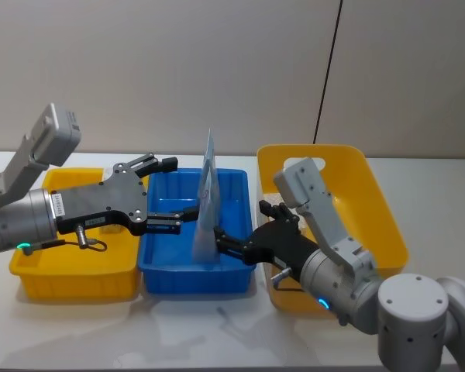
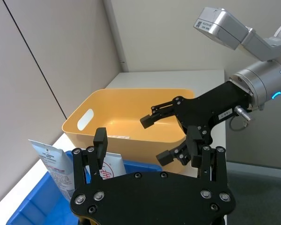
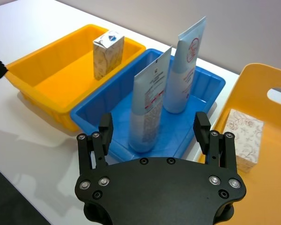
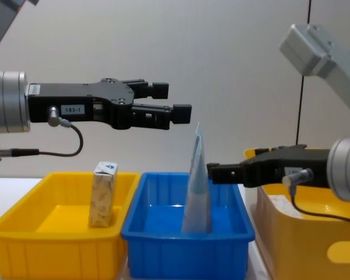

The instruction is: Bimanual collaborative sorting of washing and personal care products

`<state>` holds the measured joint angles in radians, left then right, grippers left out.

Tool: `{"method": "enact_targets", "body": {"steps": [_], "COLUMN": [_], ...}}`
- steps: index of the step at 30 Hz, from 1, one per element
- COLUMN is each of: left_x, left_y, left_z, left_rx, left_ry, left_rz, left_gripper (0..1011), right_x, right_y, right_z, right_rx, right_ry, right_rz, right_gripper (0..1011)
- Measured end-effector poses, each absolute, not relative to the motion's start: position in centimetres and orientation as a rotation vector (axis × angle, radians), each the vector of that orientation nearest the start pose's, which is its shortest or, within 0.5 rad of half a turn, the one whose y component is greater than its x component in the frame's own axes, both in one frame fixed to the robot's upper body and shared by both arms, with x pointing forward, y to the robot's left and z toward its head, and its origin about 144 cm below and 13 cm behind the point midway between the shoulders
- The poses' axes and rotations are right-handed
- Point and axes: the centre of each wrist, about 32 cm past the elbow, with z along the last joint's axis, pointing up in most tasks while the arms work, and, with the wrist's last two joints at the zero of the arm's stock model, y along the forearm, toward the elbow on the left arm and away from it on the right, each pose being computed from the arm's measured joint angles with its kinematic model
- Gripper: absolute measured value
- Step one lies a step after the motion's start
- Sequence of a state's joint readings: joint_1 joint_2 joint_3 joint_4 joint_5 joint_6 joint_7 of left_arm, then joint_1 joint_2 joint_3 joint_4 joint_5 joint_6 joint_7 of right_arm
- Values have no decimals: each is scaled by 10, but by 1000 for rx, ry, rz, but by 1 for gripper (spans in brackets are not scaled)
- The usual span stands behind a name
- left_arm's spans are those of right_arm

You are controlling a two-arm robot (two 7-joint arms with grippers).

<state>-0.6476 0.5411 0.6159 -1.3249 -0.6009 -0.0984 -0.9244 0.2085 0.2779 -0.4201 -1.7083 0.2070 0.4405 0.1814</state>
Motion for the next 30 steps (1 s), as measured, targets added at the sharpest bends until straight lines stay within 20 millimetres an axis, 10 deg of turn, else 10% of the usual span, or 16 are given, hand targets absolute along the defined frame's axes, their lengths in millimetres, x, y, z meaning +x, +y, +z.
{"method": "enact_targets", "body": {"steps": [30], "left_x": [589], "left_y": [264], "left_z": [1266], "left_rx": [50], "left_ry": [-233], "left_rz": [279], "left_gripper": [1002], "right_x": [494], "right_y": [-121], "right_z": [1207], "right_rx": [-287], "right_ry": [29], "right_rz": [-1072], "right_gripper": [1002]}}
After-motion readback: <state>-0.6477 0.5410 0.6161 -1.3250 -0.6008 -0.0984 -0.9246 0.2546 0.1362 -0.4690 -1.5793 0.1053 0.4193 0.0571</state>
